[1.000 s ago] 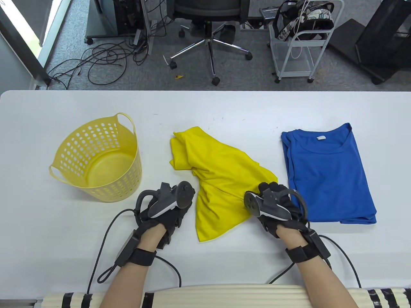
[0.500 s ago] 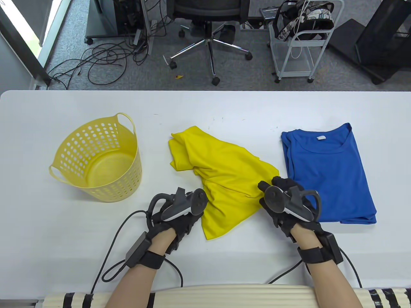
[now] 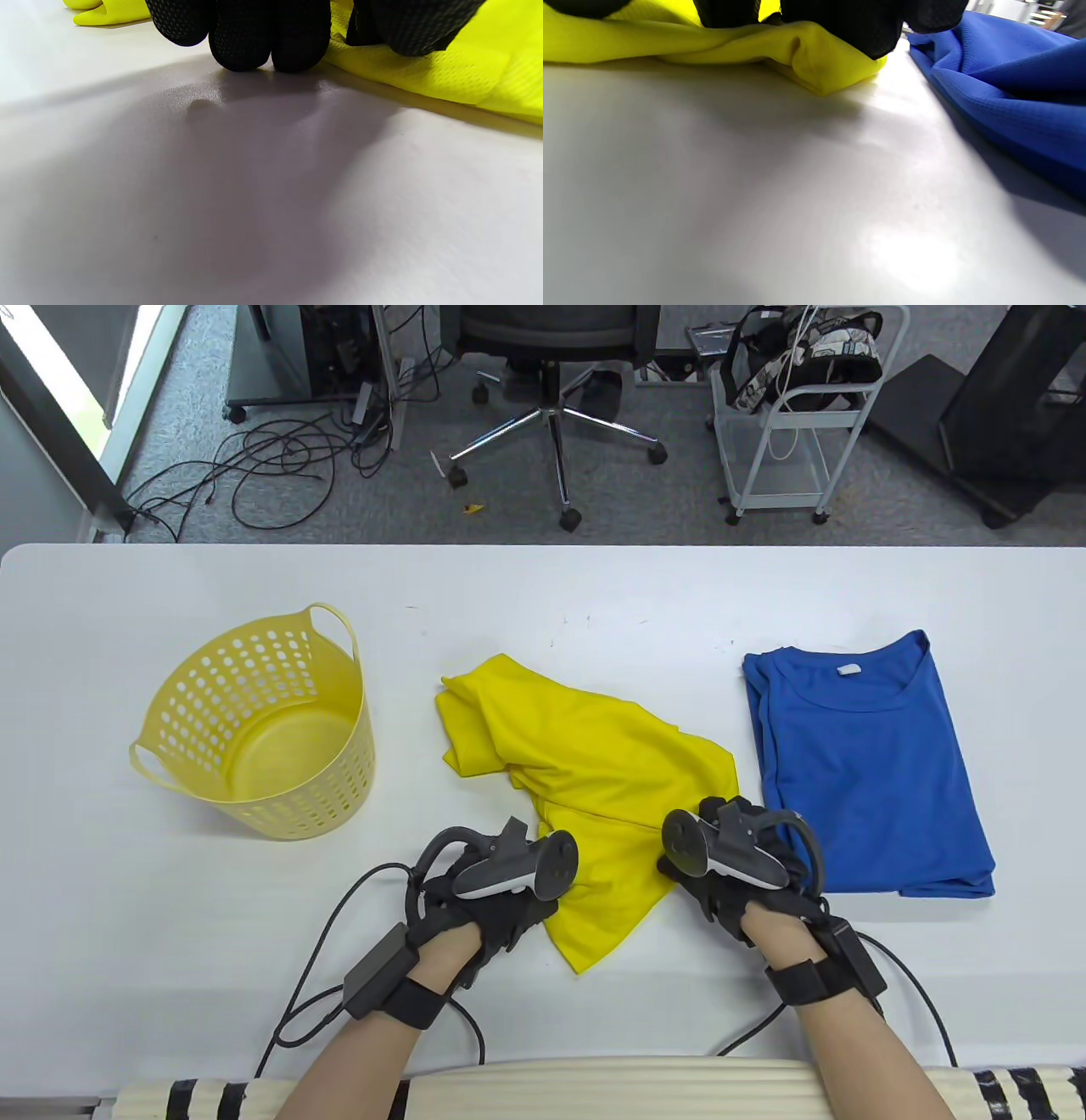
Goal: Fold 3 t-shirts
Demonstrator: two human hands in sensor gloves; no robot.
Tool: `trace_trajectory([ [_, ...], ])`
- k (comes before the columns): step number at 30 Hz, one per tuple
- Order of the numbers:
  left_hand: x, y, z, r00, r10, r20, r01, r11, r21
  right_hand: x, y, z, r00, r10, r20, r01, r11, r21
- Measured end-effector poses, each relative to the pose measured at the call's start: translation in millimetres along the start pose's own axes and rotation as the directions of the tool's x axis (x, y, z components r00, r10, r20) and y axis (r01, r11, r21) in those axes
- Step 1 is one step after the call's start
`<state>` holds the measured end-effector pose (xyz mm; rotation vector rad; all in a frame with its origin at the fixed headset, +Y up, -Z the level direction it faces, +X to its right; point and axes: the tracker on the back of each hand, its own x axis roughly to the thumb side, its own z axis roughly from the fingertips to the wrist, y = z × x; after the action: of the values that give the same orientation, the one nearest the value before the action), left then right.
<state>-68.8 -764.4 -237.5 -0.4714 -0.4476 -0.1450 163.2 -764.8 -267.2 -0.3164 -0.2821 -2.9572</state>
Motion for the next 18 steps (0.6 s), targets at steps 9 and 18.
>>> trace_trajectory([
  [9,-30.4,15.3,8.4,0.986,0.166,0.006,-0.164,0.964,0.208,-6.7,-2.4,0.4,1.0,-0.004,-0.023,0.003,1.0,-0.022],
  [18,-29.3,0.7,-12.8,0.99,-0.018,-0.141,0.037,0.99,0.134,6.4,-3.9,8.4,0.995,0.039,0.096,-0.038,0.999,-0.011],
])
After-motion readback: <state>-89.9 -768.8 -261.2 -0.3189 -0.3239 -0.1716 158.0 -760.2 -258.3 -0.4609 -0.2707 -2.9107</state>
